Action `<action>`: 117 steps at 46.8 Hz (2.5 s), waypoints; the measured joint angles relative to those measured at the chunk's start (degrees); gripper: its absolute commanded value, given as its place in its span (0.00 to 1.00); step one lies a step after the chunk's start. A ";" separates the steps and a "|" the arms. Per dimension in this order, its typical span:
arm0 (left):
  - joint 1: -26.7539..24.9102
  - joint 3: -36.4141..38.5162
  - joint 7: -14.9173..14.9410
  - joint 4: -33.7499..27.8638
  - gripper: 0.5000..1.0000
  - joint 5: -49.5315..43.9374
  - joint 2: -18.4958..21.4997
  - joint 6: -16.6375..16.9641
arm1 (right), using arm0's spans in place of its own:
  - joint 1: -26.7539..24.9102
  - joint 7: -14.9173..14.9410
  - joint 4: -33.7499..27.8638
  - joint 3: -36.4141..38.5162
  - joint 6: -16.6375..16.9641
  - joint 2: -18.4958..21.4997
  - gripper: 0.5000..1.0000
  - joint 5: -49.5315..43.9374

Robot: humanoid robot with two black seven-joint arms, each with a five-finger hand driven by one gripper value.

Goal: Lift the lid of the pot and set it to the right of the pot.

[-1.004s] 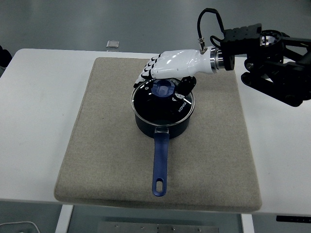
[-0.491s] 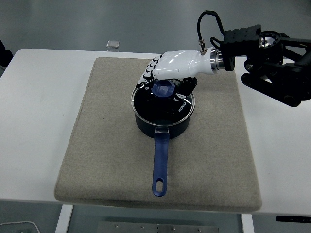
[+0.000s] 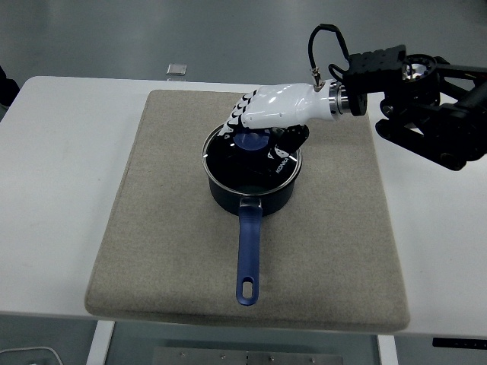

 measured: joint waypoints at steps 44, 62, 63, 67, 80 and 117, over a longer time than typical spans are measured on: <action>0.00 0.00 0.00 -0.04 1.00 0.00 0.00 0.00 | 1.03 0.00 -1.38 0.07 1.79 1.79 0.00 0.12; 0.00 -0.01 0.00 -0.01 1.00 0.00 0.00 0.00 | 2.82 0.03 -1.58 0.13 1.89 2.18 0.00 0.22; 0.00 -0.01 0.00 0.00 1.00 0.00 0.00 0.00 | 2.90 0.03 -1.58 0.13 1.89 2.18 0.00 0.22; 0.00 -0.01 0.00 -0.01 1.00 0.00 0.00 0.00 | 3.39 0.03 -1.59 0.15 1.92 2.18 0.00 0.22; 0.00 -0.01 0.00 -0.02 1.00 0.00 0.00 0.00 | 3.80 0.01 -3.50 0.71 1.95 2.83 0.00 0.25; 0.01 0.01 0.00 -0.02 1.00 0.00 0.00 0.00 | 4.63 0.01 -22.29 0.86 1.23 5.97 0.00 2.01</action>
